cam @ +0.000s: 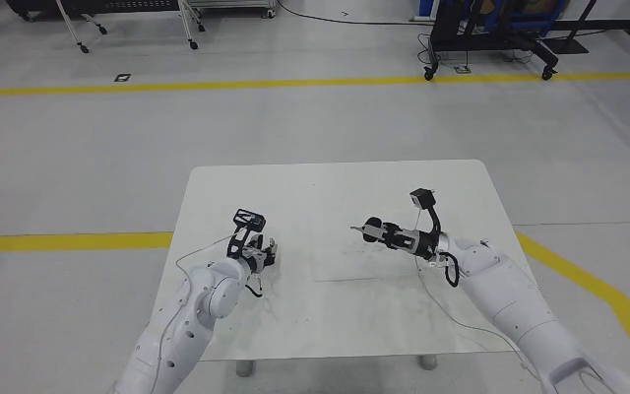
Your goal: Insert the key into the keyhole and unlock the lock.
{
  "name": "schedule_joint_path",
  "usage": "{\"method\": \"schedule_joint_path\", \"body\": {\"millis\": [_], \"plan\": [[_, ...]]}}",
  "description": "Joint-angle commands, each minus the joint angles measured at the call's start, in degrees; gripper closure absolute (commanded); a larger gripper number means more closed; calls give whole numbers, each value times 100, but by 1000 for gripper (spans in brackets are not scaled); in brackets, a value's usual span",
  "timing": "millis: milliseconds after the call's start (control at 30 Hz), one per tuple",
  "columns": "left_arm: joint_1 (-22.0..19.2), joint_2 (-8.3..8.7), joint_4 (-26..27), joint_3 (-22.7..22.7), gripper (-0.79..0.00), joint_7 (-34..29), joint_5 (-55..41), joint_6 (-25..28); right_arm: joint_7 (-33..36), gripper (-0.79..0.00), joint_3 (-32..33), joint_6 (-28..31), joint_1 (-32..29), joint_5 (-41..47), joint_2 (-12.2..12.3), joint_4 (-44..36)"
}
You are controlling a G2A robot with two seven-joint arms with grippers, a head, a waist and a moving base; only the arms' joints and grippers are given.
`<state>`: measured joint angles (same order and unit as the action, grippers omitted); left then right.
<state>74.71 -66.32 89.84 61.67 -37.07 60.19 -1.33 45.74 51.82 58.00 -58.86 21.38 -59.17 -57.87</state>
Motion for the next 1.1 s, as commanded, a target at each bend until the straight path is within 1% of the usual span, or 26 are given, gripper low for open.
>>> {"method": "schedule_joint_path", "body": {"millis": [0, 33, 100, 233, 267, 300, 533, 700, 900, 1000, 1067], "plan": [[-19, -10, -10, -16, -243, -8, 23, -16, 0, 0, 0, 0, 0, 0, 0, 0], [-28, -15, -17, -23, -228, -8, 26, -22, 0, 0, 0, 0, 0, 0, 0, 0], [-45, -25, -38, -40, -172, 3, 45, -36, 0, 0, 0, 0, 0, 0, 0, 0], [-86, -47, -99, -68, -123, 25, 64, -42, 0, 0, 0, 0, 0, 0, 0, 0], [-92, -53, -118, -76, -49, 38, 65, -46, 0, 0, 0, 0, 0, 0, 0, 0], [-100, -58, -139, -84, 0, 51, 66, -46, 0, 0, 0, 0, 0, 0, 0, 0], [-141, -94, -265, -120, 0, 141, 74, -39, 0, 0, 0, 0, 0, 0, 0, 0], [-86, -105, -319, -45, 0, 385, 32, -74, 0, 0, 0, 0, 0, 0, 0, 0], [60, -105, -280, 136, 0, 972, -131, 46, 0, 0, 0, 0, 0, 0, 0, 0], [191, -101, -188, 294, 0, 1455, -437, 305, 0, 0, 0, 0, 0, 0, 0, 0], [298, -83, -74, 379, 0, 1809, -408, 532, 0, 0, 0, 0, 0, 0, 0, 0]]}}
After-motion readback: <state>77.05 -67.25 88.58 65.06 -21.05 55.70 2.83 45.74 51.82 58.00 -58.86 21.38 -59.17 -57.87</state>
